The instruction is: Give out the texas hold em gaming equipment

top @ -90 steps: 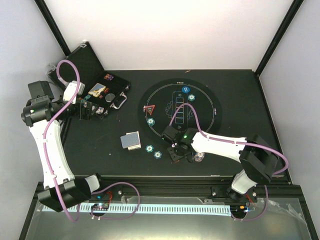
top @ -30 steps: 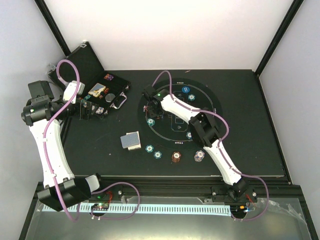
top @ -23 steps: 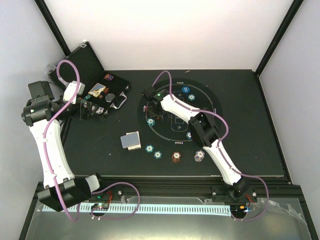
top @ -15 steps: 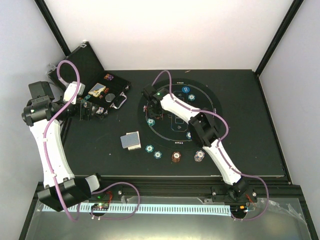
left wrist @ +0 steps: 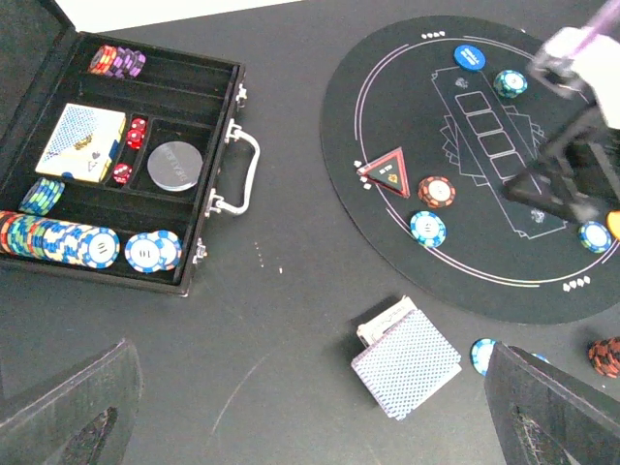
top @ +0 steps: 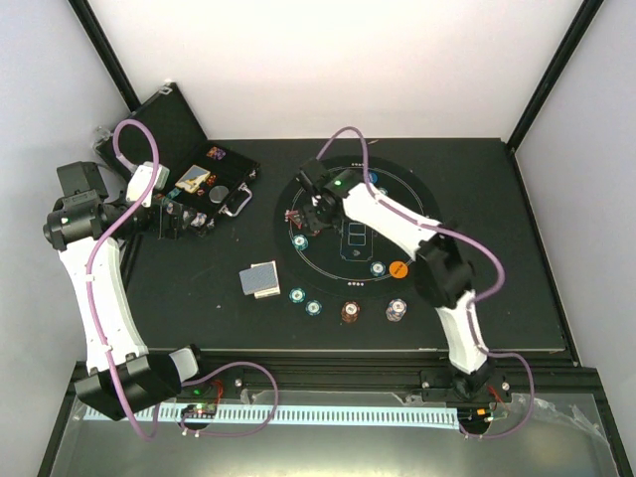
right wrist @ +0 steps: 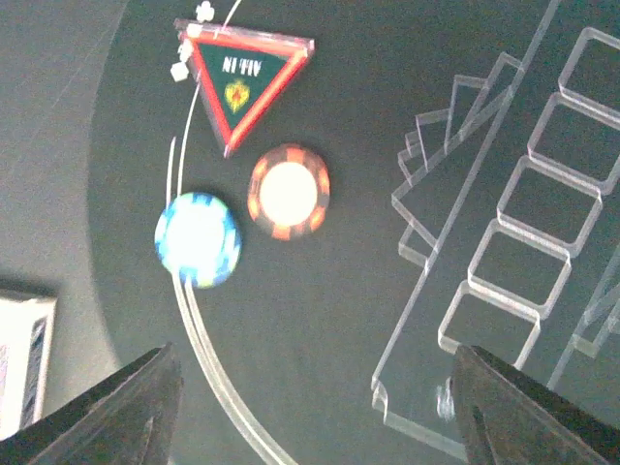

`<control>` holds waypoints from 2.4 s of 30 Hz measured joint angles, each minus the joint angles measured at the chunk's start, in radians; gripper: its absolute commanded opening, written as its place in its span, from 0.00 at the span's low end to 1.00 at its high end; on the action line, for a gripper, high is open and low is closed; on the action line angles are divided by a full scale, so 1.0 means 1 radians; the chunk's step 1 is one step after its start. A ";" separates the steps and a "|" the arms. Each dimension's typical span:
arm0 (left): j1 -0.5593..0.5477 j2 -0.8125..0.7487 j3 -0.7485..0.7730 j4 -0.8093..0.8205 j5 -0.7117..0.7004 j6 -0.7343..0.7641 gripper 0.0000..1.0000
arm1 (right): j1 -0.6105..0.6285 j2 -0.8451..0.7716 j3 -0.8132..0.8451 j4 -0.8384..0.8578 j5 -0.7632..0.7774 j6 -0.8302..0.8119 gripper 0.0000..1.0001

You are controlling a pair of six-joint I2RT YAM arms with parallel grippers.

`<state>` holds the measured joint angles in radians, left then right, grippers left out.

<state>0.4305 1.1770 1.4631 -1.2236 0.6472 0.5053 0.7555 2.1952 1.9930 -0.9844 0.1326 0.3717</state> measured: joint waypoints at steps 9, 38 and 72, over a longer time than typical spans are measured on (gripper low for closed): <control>0.000 0.000 -0.025 0.005 0.006 0.000 0.99 | 0.150 -0.425 -0.571 0.144 -0.013 0.072 0.92; 0.000 -0.002 -0.026 0.005 0.012 0.000 0.99 | 0.265 -0.534 -0.976 0.239 -0.040 0.214 0.65; 0.000 -0.002 -0.025 0.005 0.012 0.000 0.99 | 0.265 -0.586 -0.907 0.180 -0.016 0.203 0.37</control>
<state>0.4309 1.1751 1.4380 -1.2186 0.6594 0.5049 1.0206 1.6093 1.0863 -0.8043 0.1162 0.5751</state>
